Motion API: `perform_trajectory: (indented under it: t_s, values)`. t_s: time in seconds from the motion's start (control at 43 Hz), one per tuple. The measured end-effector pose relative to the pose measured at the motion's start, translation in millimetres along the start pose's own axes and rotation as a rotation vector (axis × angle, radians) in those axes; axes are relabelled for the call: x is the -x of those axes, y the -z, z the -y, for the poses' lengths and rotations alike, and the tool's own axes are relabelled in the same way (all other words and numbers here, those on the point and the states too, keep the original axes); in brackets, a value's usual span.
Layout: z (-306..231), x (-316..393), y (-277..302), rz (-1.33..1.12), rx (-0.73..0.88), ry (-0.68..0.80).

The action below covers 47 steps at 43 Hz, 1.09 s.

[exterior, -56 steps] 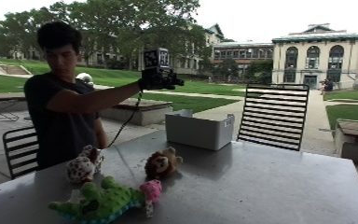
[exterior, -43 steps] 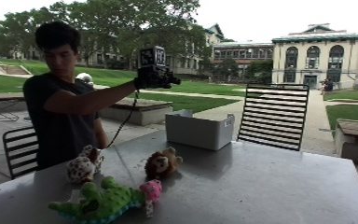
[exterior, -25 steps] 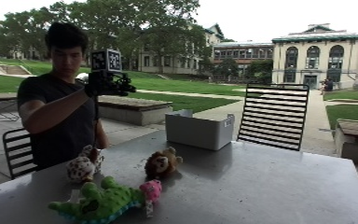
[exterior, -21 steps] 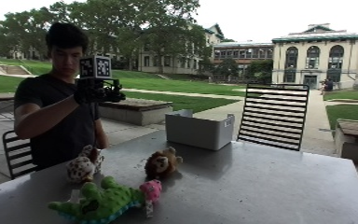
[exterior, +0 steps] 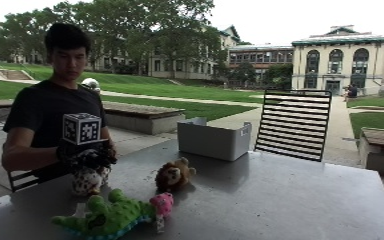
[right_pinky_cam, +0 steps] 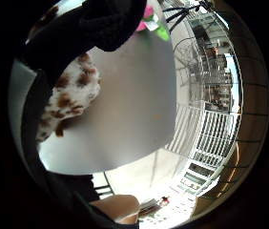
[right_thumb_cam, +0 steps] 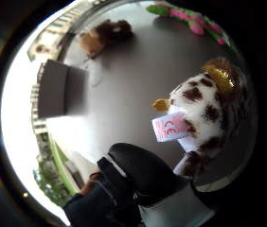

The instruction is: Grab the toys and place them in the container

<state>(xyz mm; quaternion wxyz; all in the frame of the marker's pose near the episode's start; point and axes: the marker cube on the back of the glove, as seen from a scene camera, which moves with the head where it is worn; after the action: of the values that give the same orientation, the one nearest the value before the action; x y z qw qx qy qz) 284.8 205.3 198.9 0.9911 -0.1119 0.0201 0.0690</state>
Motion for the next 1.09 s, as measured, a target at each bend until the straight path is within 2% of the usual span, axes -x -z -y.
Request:
perform_trajectory:
  t_s: [0.326, 0.535, 0.698, 0.838, 1.094]
  values:
    - [-6, -8, -44, -0.016, 0.137, -0.050]
    - [-7, -14, -39, -0.011, 0.086, -0.128]
    - [4, -17, -25, -0.005, 0.060, -0.119]
    - [8, -2, 14, 0.043, -0.004, -0.135]
    - [41, 36, 171, 0.027, -0.204, -0.081]
